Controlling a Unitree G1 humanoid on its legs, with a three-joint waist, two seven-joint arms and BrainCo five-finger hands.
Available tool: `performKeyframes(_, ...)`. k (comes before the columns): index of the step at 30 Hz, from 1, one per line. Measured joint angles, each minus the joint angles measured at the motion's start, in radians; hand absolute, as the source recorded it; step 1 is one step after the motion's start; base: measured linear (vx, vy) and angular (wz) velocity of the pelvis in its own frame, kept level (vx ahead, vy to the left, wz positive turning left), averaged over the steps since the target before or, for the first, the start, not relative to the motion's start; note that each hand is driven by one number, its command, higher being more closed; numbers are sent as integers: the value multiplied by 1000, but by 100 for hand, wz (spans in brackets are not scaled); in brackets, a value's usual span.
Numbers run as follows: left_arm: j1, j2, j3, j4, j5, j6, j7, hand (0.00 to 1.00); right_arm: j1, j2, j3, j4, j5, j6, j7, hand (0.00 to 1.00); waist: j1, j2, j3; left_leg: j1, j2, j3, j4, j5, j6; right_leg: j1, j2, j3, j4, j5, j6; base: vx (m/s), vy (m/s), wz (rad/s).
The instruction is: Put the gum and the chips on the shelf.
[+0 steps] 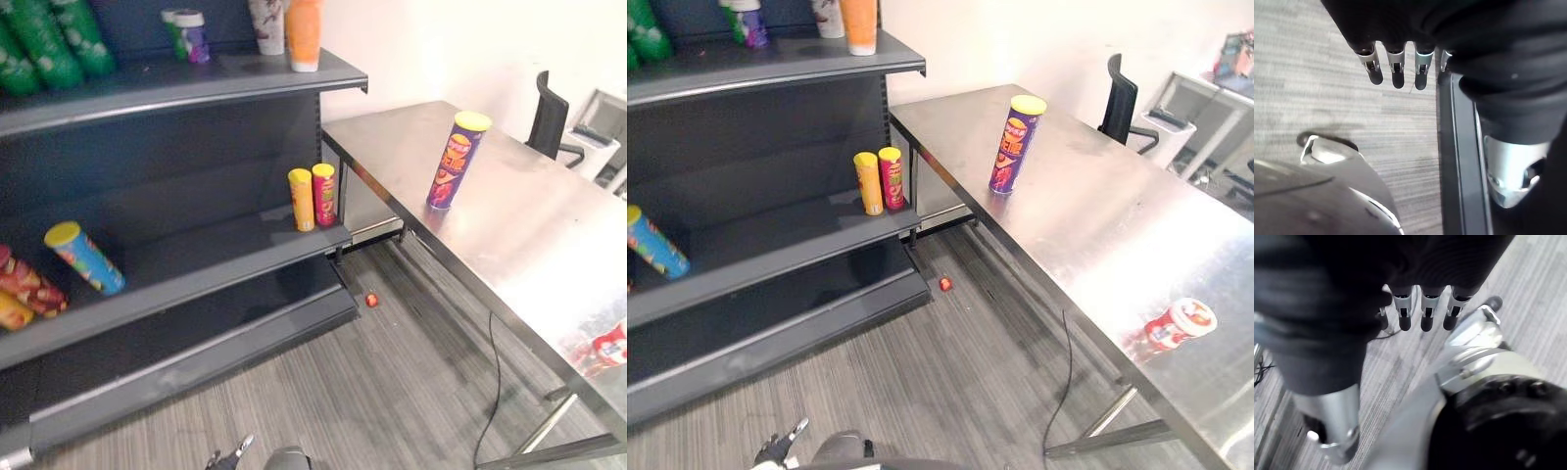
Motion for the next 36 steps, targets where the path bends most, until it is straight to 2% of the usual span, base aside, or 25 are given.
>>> performKeyframes(1, 8, 10, -42, 0, 11, 6, 1, 0, 4, -4, -2, -2, 24, 0, 0, 0, -2, 13, 8, 54, -19, 34, -34, -5, 24, -74, -10, 36, 123, 131, -29, 290, 243, -38)
performKeyframes(2, 14, 11, -87, 0, 30, 10, 1, 0, 7, -7, -4, -21, 38, -1, 0, 0, -19, 41, 18, 103, -20, 55, -59, -13, 50, -123, -10, 37, 239, 170, -52, 336, 276, -44)
performKeyframes(3, 9, 20, -120, -1, 34, 11, 2, 0, -4, -10, -3, -24, 41, -1, -1, 0, -35, 43, 25, 162, -21, 72, -97, -15, 56, -188, -7, -5, 367, 110, -78, 269, 202, -31)
performKeyframes(4, 5, 27, -132, -2, 36, 11, 2, 0, -8, -9, -2, -27, 41, -1, -2, 0, -43, 46, 29, 194, -21, 81, -122, -13, 58, -219, -7, -43, 416, 66, -72, 251, 177, -43)
performKeyframes(5, -4, 37, -144, -2, 36, 11, 3, 0, -10, -5, 3, -28, 42, -2, -3, 0, -48, 47, 33, 262, -16, 101, -181, -9, 60, -261, 11, -136, 460, -18, -72, 198, 117, -51)
performKeyframes(7, -10, 38, -147, -8, 36, 11, 3, 0, -8, -7, 13, -33, 41, -5, -4, 0, -49, 50, 35, 346, 3, 139, -257, -2, 51, -271, 52, -254, 396, -103, -50, 252, 68, -61)
performKeyframes(8, -11, 36, -145, -18, 36, 10, 2, 0, -11, -8, 28, -40, 41, -6, -5, 0, -48, 50, 35, 394, 13, 175, -302, 4, 41, -269, 85, -389, 273, -146, -23, 325, 15, -78)
performKeyframes(9, -12, 35, -134, -24, 36, 9, 0, 0, -15, -10, 45, -41, 40, -7, -8, 0, -47, 40, 35, 421, 7, 218, -329, 9, 29, -261, 104, -565, 89, -121, -28, 315, 1, -87)
performKeyframes(10, -22, 23, -119, -21, 36, 9, 0, 0, -17, -16, 46, -39, 39, -7, -9, 0, -48, 48, 36, 435, 6, 233, -343, 11, 27, -230, 101, -675, 40, -142, -86, 333, 12, -124)
performKeyframes(11, -27, -7, -90, -20, 36, 13, 0, 0, -37, -28, 52, -42, 37, -9, -12, 0, -45, 61, 38, 430, 22, 255, -348, 19, 13, -179, 116, -812, -65, -158, -115, 306, -8, -147)
performKeyframes(12, -29, -28, -77, -20, 37, 17, -1, 0, -50, -33, 61, -49, 31, -15, -16, 0, -45, 76, 57, 432, 30, 294, -334, 23, 8, -149, 160, -846, -161, -162, -112, 305, -23, -182)
performKeyframes(13, -39, -44, -76, -21, 37, 18, -6, 0, -62, -36, 62, -60, 23, -14, -23, 0, -45, 81, 78, 427, 40, 343, -282, 23, 8, -137, 191, -808, -220, -165, -94, 181, -33, -128)
performKeyframes(14, -42, -48, -76, -22, 37, 18, -7, 0, -65, -36, 63, -59, 23, -14, -23, 0, -45, 82, 84, 419, 46, 352, -254, 23, 7, -135, 197, -795, -227, -162, -91, 193, -29, -120)
performKeyframes(15, -43, -59, -77, -24, 36, 17, -11, 0, -68, -38, 76, -59, 20, -13, -25, 0, -44, 79, 94, 386, 71, 374, -121, 32, -7, -127, 220, -738, -254, -161, -90, 175, -35, -130)
performKeyframes(16, -37, -73, -64, -41, 25, 8, -16, 0, -67, -49, 98, -63, 15, -13, -28, 0, -42, 86, 101, 294, 135, 343, 145, 63, -40, -94, 260, -663, -306, -162, -100, 212, -25, -148)
performKeyframes(17, -36, -78, -54, -44, 22, 0, -16, 0, -66, -54, 112, -64, 15, -13, -31, 0, -36, 87, 106, 253, 155, 303, 242, 80, -35, -87, 276, -633, -315, -163, -101, 201, 23, -160)
performKeyframes(19, -31, -96, -22, -64, 16, -10, -16, 0, -80, -68, 140, -62, 25, -15, -36, 0, 1, 99, 111, 191, 150, 199, 342, 10, -33, -55, 300, -506, -320, -157, -96, 252, 93, -180)
performKeyframes(21, -29, -95, -25, -69, 17, -22, -18, 0, -90, -68, 155, -61, 34, -21, -36, 0, 6, 90, 112, 171, 135, 139, 265, -22, -33, -15, 295, -421, -337, -150, -85, 305, 133, -158)
performKeyframes(23, -29, -94, -25, -71, 17, -25, -20, 0, -98, -67, 157, -58, 42, -22, -34, 0, 5, 88, 111, 159, 121, 56, 100, -23, -37, -1, 285, -351, -341, -145, -75, 294, 185, -125)
performKeyframes(25, -30, -93, -28, -71, 18, -25, -21, 0, -97, -66, 156, -58, 43, -22, -34, 0, 5, 89, 111, 155, 111, -57, -115, 26, -48, 17, 279, -302, -355, -136, -44, 279, 227, -97)
performKeyframes(26, -31, -94, -38, -70, 17, -24, -24, 0, -88, -69, 153, -58, 43, -22, -34, 0, 4, 100, 112, 161, 107, -123, -220, 126, -85, 29, 284, -270, -360, -141, -12, 297, 272, -65)
performKeyframes(27, -36, -82, -47, -65, 21, -24, -25, 0, -72, -57, 149, -59, 44, -20, -32, 0, 0, 73, 104, 195, 72, -125, -227, 130, -77, 48, 257, -248, -374, -133, 17, 279, 264, -46)
performKeyframes(30, -45, -42, -87, -60, 22, -21, -28, 0, -34, -24, 118, -52, 44, -18, -27, 0, 4, 31, 97, 230, 40, -77, -233, 130, -77, 79, 211, -217, -415, -99, 42, 180, 260, -29)
performKeyframes(32, -40, -41, -95, -58, 22, -18, -27, 0, -30, -21, 93, -51, 43, -18, -23, 0, 1, 36, 94, 267, 42, -51, -275, 134, -70, 84, 212, -197, -434, -58, 49, 83, 171, -45)
performKeyframes(36, -39, -33, -161, -51, 24, -19, -28, 0, -20, -17, 44, -48, 43, -13, -23, 0, -19, 47, 77, 301, 39, 9, -421, 184, -23, 18, 214, -146, -443, -10, 57, -13, 89, -40)
